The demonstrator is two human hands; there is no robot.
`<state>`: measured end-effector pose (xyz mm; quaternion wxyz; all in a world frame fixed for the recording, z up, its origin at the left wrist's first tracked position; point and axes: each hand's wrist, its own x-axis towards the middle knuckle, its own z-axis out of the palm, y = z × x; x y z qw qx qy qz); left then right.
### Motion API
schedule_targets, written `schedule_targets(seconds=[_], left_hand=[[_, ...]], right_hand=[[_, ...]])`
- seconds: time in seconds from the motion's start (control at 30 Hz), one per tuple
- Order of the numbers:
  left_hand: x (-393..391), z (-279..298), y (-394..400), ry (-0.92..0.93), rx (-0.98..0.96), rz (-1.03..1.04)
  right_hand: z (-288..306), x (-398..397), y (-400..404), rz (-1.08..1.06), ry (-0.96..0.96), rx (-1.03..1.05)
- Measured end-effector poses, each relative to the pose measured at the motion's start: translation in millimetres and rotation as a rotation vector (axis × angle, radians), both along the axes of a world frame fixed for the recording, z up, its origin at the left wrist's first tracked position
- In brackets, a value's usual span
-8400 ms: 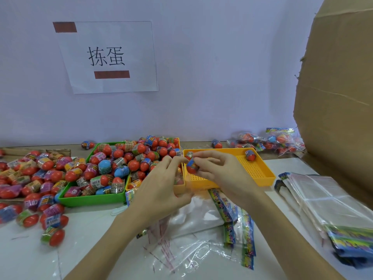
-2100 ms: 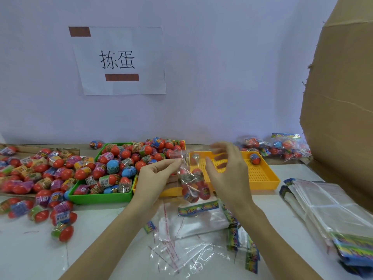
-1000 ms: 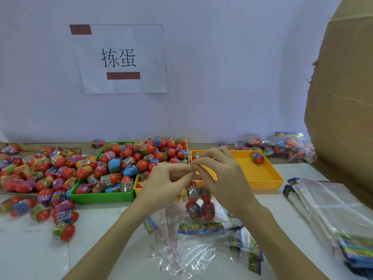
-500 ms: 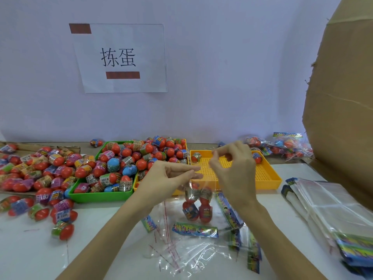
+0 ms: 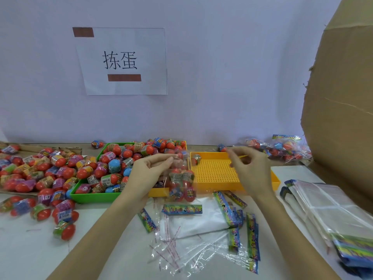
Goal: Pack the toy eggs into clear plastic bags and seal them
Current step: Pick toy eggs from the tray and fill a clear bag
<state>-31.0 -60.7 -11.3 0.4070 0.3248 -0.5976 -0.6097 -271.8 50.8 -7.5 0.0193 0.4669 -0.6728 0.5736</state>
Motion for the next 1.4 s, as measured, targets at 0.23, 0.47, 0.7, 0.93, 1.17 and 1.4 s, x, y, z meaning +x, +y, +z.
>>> schedule_targets(seconds=[0.23,0.47,0.7,0.93,1.17,1.4], left_hand=[[1.1,-1.1,-3.7,-0.003,-0.013,-0.003],[-0.1,-1.2,-1.9,-0.028,-0.057,-0.034],[-2.6,-1.7,0.1,-0.012,-0.026,-0.042],[-3.0,-2.4,0.5,-0.028,0.009,-0.098],[4.6,1.6,-2.3,-0.018,0.035,-0.248],[5.0,-0.1,-5.6,0.039,0.107,-0.19]], right_hand=[[-10.6,26.5,-7.6,0.283,0.154,0.252],[-9.9,30.3,-5.6,0.392,0.146,0.336],[-5.6,36.8,-6.6,0.453,-0.131,0.245],[-14.1,42.8,-8.5,0.397,-0.229,0.196],[-9.1,31.4,-2.9,0.452,-0.402,0.196],[-1.5,25.4,-1.0,0.509,-0.497,0.17]])
